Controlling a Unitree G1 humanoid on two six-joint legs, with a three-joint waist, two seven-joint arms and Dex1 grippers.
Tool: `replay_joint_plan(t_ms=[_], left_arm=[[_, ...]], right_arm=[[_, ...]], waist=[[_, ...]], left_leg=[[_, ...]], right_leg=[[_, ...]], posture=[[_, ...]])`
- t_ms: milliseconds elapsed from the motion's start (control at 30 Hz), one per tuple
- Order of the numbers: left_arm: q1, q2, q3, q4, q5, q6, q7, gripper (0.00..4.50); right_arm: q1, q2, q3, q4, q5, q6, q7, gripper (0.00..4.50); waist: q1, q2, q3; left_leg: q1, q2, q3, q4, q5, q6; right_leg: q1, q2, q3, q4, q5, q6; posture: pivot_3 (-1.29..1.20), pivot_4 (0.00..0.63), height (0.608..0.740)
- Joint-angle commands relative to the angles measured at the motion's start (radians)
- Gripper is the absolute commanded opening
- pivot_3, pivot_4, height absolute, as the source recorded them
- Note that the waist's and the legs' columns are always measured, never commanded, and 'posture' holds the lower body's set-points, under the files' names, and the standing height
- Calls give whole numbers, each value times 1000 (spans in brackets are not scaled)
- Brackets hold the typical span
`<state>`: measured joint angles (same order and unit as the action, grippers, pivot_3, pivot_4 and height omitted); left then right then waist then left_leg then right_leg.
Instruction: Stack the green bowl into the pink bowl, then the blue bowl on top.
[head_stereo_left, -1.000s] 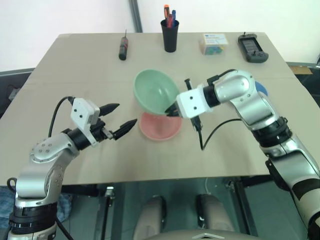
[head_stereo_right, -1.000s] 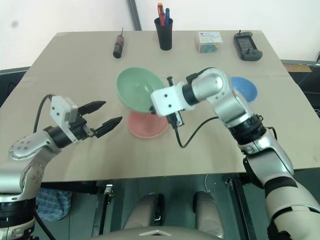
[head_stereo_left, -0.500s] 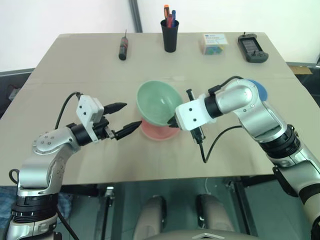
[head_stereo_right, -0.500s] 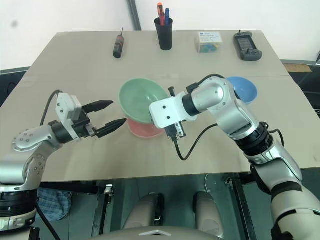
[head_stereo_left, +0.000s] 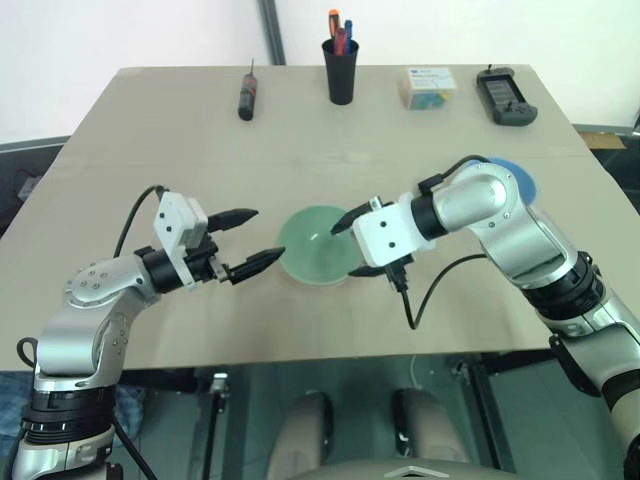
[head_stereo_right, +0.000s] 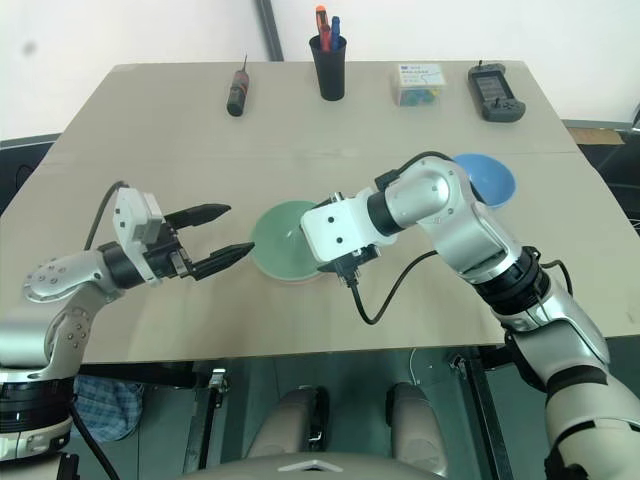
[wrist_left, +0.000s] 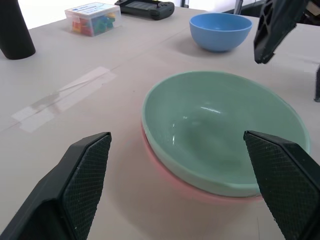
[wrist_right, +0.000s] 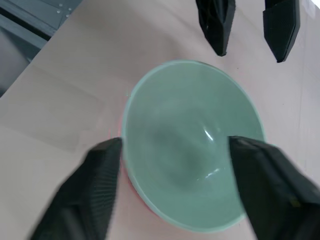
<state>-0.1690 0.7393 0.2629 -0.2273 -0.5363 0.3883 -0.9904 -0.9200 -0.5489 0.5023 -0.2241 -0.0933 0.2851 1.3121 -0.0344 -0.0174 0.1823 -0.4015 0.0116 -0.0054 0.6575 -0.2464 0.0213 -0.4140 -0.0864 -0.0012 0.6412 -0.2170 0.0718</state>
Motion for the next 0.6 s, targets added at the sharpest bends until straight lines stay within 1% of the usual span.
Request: replay_joint_plan(t_ms=[33,167,300,400,500,600], left_arm=[[-34,-2,-7,-11,-26,-25,-28,4500],[-77,-35,-33,-7,-40,-27,-25,4500],[-140,-92,-74,3,-59,-10,-16,4500],[-183,-131,-113,29,-42,-28,-20,4500],[-223,-166,-140,68,-31,-48,-24,4500],[-253,-201,-166,97,-24,-66,-24,4500]], right_arm=[[15,-79,-56,-61,10,47,18,3645],[39,-173,-117,-3,-10,69,-18,3645],[98,-268,-215,82,0,165,-66,3645],[143,-337,-250,138,-14,183,-88,3645],[153,-368,-270,220,-23,198,-121,3645],[152,-373,-279,317,-23,174,-155,3645]], waist=[[4,0,0],[12,0,0],[25,-1,0],[25,-1,0],[20,-1,0],[17,-1,0]], left_leg=[[0,0,0,0,0,0],[0,0,0,1,0,0],[0,0,3,1,0,0],[-2,-1,4,3,0,0],[-2,0,4,4,0,0],[-2,0,5,4,0,0]], right_leg=[[0,0,0,0,0,0],[0,0,0,0,0,0],[1,0,-1,0,0,0],[1,0,-1,-1,0,0],[1,0,-1,-1,0,0],[1,0,-1,-1,0,0]], posture=[[0,150,740],[0,150,740],[0,150,740],[0,150,740],[0,150,740],[0,150,740]])
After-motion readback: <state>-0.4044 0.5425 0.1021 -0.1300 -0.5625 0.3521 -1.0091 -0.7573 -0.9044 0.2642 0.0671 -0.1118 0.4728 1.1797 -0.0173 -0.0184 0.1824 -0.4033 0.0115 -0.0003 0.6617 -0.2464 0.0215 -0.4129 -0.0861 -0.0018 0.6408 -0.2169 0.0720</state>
